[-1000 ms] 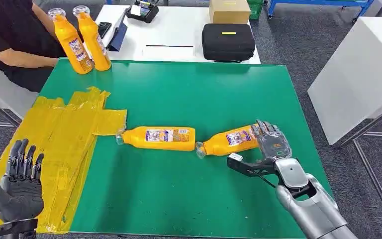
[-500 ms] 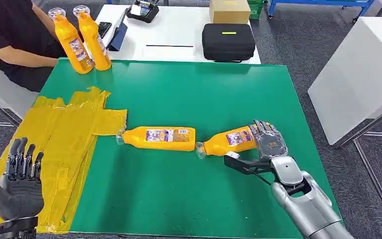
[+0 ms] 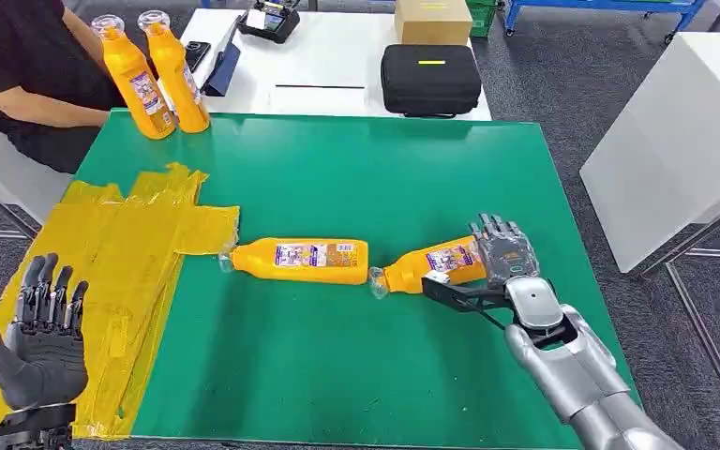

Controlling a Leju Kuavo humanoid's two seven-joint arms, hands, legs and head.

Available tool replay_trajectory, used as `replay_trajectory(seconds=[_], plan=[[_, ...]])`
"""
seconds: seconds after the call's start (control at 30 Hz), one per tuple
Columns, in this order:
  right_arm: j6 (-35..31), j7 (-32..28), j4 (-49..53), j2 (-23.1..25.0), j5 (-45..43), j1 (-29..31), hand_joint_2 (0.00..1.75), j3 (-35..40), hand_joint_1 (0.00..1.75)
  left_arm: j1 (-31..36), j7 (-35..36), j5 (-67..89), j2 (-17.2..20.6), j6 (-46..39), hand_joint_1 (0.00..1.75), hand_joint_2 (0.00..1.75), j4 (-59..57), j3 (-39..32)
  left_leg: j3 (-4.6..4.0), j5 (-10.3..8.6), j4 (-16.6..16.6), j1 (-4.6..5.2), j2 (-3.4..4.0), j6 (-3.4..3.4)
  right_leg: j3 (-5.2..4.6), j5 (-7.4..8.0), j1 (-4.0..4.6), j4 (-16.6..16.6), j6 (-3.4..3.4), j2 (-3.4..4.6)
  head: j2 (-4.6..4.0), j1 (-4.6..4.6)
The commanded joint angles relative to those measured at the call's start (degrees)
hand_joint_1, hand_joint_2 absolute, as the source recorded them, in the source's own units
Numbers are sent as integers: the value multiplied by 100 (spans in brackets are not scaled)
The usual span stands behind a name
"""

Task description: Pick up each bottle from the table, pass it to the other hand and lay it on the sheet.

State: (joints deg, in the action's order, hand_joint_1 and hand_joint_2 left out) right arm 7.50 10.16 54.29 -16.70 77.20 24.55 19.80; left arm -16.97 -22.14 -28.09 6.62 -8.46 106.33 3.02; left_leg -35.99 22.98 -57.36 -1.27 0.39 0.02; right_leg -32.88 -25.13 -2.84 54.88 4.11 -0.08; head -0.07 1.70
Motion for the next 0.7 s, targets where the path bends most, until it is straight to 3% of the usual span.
replay_trajectory(seconds=[0.03,0.17,0.27,0.3,0.33,0.7], plan=[[-184,-76,-2394,186,16,1249,175,234,0,65,-3,-220,-43,17,0,0,-297,-154,14,3,3,1,9,3,8,2,2,-3,-18,10,0,0],[-141,-415,-2915,108,-121,1534,175,298,0,130,-17,-253,-50,37,0,0,-381,-66,22,4,2,2,7,7,17,-1,2,-2,-28,8,0,0],[379,-1142,-3239,-89,-464,1590,175,469,0,277,-83,-363,52,104,0,0,-587,27,19,0,5,4,-2,7,15,-1,0,-3,-24,-1,0,0],[489,-1364,-3257,-172,-553,1552,175,541,19,336,-104,-396,80,109,0,0,-659,42,29,4,3,2,-5,8,26,-5,3,-3,-36,-3,0,-2],[625,-1534,-3305,-229,-639,1517,175,576,175,389,-121,-426,108,116,0,0,-722,51,22,0,5,2,-13,7,22,-4,2,-5,-28,-12,0,0],[348,-2015,-3315,-182,-873,1591,175,1224,175,619,-209,-617,159,93,0,0,-825,24,32,-2,4,-4,-12,8,28,0,9,-9,-33,-13,0,-2]])
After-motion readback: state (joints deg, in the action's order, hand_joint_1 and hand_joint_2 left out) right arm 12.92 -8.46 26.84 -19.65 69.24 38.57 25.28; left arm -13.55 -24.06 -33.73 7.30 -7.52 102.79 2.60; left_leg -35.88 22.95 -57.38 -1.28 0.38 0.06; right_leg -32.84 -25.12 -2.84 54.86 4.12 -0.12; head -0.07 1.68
